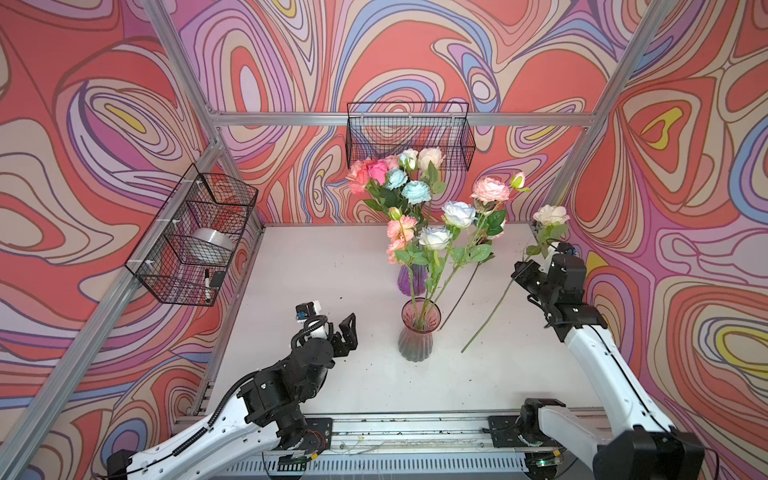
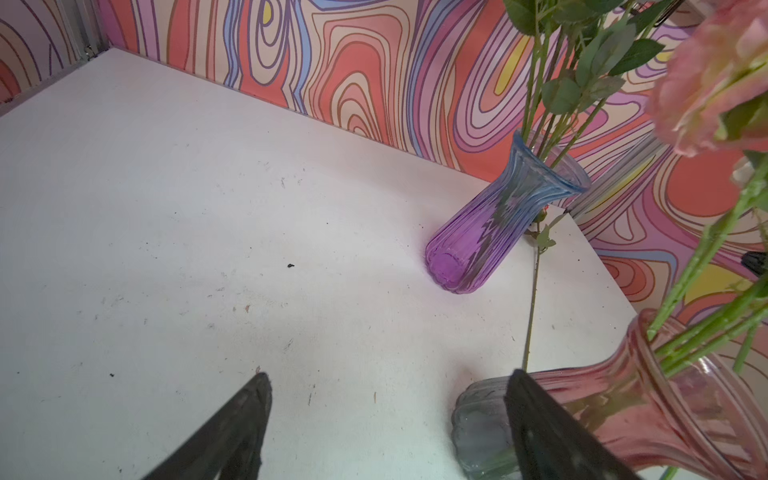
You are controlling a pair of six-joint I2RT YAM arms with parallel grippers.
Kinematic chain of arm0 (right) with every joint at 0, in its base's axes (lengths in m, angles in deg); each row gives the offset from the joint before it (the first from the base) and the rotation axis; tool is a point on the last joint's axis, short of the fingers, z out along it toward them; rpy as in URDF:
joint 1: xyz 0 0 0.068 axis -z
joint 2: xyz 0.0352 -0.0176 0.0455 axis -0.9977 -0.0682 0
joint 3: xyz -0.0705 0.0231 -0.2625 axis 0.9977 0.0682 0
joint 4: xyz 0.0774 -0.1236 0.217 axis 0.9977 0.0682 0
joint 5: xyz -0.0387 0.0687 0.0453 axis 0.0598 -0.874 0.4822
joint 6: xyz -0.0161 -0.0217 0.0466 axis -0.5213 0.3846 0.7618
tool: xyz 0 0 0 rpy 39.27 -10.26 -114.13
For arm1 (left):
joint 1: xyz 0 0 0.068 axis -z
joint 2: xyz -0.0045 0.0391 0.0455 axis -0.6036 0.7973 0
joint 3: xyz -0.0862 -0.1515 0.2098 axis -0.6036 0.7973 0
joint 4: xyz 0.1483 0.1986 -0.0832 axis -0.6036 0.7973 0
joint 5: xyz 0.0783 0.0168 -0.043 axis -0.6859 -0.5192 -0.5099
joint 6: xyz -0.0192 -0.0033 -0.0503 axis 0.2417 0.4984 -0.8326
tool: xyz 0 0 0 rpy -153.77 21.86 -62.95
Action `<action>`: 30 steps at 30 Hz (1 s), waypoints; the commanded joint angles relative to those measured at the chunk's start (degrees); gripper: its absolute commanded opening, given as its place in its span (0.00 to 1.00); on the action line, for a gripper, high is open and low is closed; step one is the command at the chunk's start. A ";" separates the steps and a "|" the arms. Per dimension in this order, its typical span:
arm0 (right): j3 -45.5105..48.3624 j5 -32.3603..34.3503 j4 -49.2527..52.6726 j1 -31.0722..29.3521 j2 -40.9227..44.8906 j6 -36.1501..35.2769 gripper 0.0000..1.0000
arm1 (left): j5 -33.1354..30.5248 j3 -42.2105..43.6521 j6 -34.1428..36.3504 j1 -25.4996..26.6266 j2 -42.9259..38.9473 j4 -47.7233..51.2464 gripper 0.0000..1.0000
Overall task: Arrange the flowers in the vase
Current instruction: 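Lift the white rose high with the right gripper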
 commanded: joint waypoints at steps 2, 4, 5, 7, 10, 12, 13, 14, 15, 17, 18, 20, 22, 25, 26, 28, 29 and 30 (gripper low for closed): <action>-0.72 -3.40 -3.86 -1.45 6.57 -1.98 0.00 | -0.28 -2.51 0.64 -0.44 1.55 -2.26 0.95; -1.65 -4.60 -3.91 -1.89 8.95 -2.27 0.00 | -0.23 -3.18 0.64 -0.44 2.53 -2.27 0.95; -2.25 -5.21 -3.91 -2.05 10.11 -2.45 0.00 | -0.06 -3.56 0.73 -0.43 2.96 -2.35 0.95; -3.31 -7.15 -4.29 -2.15 12.05 -3.13 0.00 | 0.22 -4.29 0.82 -0.43 3.67 -2.18 0.95; -4.84 -10.27 -5.41 -2.20 14.52 -3.12 0.00 | 0.23 -5.13 0.95 -0.44 4.17 -2.13 0.95; -6.62 -13.29 -6.10 -2.24 15.36 -2.79 0.00 | 0.12 -5.63 1.20 -0.44 4.35 -2.33 0.94; -7.40 -14.47 -6.56 -2.20 15.54 -2.56 0.00 | -0.04 -5.89 1.41 -0.42 4.48 -2.35 0.94; -8.28 -15.97 -7.17 -2.23 15.61 -2.03 0.00 | -0.10 -6.11 1.60 -0.41 4.54 -2.40 0.94; -9.29 -17.17 -7.77 -2.24 15.59 -1.68 0.00 | -0.03 -6.38 1.70 -0.48 4.77 -2.36 0.94; -10.98 -18.99 -9.00 -2.24 15.61 -0.88 0.00 | 0.10 -7.01 1.78 -0.44 5.15 -2.36 0.94; -11.84 -20.02 -9.98 -2.19 15.48 -0.35 0.00 | 0.23 -7.26 1.72 -0.46 5.29 -2.35 0.94; -13.12 -21.43 -12.16 -2.24 15.22 1.25 0.00 | 0.49 -7.33 1.18 -0.43 5.51 -2.36 0.94; -14.33 -22.66 -14.11 -2.20 14.42 3.10 0.00 | 0.93 -7.27 0.75 -0.47 5.74 -3.28 0.94; -15.19 -24.18 -17.65 -2.24 13.29 5.68 0.00 | 1.44 -7.23 -0.18 -0.42 6.13 -4.39 0.94; -15.33 -24.27 -18.65 -2.22 12.87 6.48 0.00 | 1.58 -7.25 -0.47 -0.44 6.22 -4.38 0.93; -16.31 -24.74 -19.75 -2.24 11.78 7.25 0.00 | 1.85 -7.06 -0.91 -0.44 6.26 -4.46 0.93; -16.80 -25.01 -20.29 -2.24 11.21 7.53 0.00 | 1.90 -6.97 -0.99 -0.45 6.22 -4.55 0.93; -17.00 -25.20 -21.17 -2.24 10.75 8.01 0.00 | 1.96 -6.84 -1.18 -0.37 6.21 -4.73 0.93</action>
